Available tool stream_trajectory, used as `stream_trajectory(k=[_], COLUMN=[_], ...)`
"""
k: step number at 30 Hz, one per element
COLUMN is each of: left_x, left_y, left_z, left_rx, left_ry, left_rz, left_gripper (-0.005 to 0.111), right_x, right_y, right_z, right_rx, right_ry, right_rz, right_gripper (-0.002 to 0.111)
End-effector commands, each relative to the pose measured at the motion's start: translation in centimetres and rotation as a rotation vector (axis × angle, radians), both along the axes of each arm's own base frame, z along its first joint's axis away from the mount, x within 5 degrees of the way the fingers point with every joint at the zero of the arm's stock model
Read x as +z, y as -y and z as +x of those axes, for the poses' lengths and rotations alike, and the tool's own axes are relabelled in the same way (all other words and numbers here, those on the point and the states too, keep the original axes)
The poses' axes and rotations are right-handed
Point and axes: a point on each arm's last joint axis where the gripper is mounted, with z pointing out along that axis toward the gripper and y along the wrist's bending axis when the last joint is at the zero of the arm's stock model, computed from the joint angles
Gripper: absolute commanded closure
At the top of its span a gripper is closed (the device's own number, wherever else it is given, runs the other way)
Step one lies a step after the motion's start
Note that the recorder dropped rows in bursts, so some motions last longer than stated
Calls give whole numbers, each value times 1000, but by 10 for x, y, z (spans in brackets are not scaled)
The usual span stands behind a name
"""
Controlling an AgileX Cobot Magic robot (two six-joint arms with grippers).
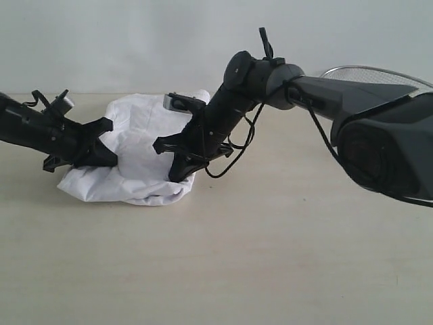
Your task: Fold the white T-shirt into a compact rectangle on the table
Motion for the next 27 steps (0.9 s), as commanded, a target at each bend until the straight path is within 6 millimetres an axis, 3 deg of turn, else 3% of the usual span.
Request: stream_trajectory(k=[1,5,12,17,22,27], left_x=[-35,-21,27,49,59,60], left_y=[-26,-24,-22,-20,-17,11], left_z=[-3,-2,-1,-4,-6,-10], left_rx=[-7,-63,-88,-121,-154,-241], left_ry=[-5,39,130,165,173,158], left_rz=[194,198,190,192,161,107], left_gripper=[102,102,102,102,102,102], right_x=[-33,-12,58,98,106,105], right_y=[3,3,11,25,57,79], right_z=[-5,-3,-1,2,16,18], right_rx=[55,88,112,84,-18,-38], right_ry=[-27,32,203,317,343,274], right_rz=[-110,-106,-165,-200,-186,-157], right_gripper=[109,109,109,109,109,109])
